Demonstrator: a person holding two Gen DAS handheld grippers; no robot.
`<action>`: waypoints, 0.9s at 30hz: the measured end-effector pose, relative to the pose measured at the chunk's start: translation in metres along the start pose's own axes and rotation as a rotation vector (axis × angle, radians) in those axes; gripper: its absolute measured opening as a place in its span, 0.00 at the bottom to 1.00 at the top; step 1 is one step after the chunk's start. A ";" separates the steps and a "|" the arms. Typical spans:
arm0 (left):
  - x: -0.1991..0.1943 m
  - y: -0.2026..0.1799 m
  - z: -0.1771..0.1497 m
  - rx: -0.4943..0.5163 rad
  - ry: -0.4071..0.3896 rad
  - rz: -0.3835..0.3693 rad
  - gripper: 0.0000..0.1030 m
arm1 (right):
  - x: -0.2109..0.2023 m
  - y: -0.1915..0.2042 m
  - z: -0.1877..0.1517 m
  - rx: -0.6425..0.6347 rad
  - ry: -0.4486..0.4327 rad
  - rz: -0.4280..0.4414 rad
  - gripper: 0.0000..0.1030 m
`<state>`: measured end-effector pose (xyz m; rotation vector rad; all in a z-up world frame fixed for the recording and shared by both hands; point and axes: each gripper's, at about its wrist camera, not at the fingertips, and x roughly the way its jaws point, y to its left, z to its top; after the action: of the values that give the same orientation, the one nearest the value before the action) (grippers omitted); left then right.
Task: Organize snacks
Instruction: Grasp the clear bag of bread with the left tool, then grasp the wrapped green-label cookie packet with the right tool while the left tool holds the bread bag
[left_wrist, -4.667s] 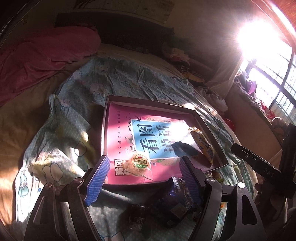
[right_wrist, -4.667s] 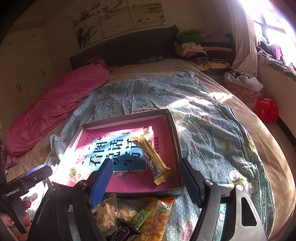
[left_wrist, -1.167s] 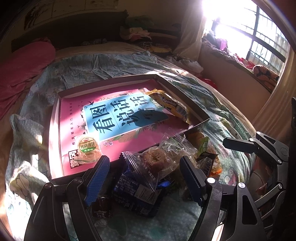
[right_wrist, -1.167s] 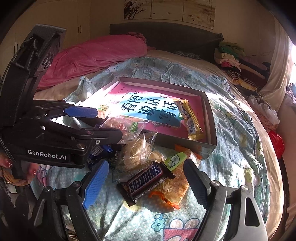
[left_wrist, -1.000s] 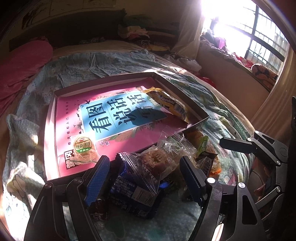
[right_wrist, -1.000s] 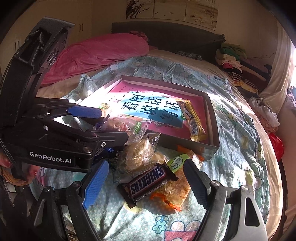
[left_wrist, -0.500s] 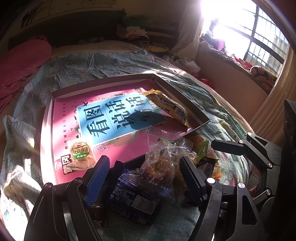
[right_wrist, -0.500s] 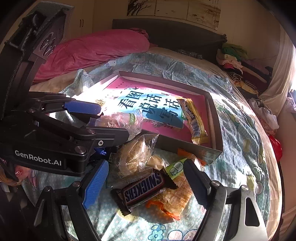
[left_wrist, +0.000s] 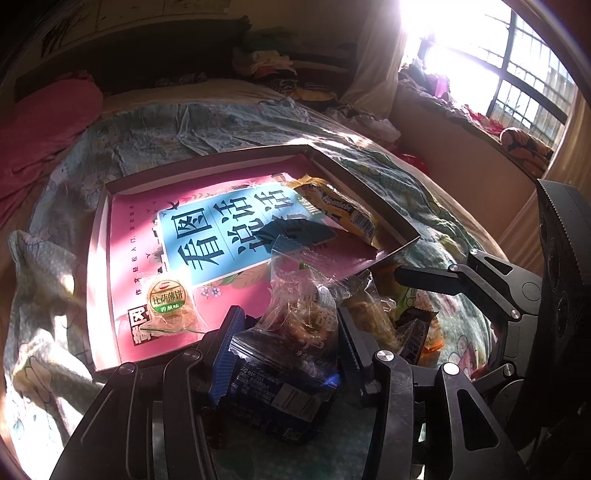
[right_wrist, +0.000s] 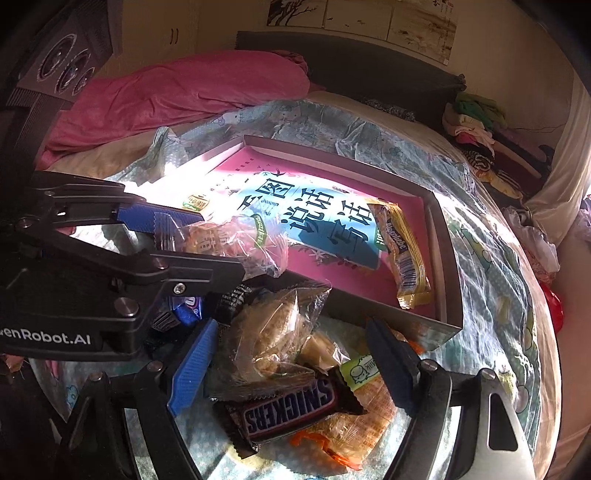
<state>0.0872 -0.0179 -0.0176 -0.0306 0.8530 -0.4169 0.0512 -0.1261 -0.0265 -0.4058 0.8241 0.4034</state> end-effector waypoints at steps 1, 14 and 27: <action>0.000 0.002 0.000 -0.012 -0.001 -0.006 0.49 | 0.002 0.000 0.001 0.000 0.003 0.013 0.73; -0.011 0.015 0.006 -0.084 -0.041 -0.045 0.49 | -0.001 -0.009 -0.002 0.068 -0.019 0.109 0.45; -0.031 0.025 0.014 -0.115 -0.098 -0.052 0.49 | -0.022 -0.036 0.007 0.238 -0.075 0.143 0.45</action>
<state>0.0878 0.0147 0.0091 -0.1787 0.7799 -0.4109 0.0596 -0.1575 0.0017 -0.1100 0.8196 0.4444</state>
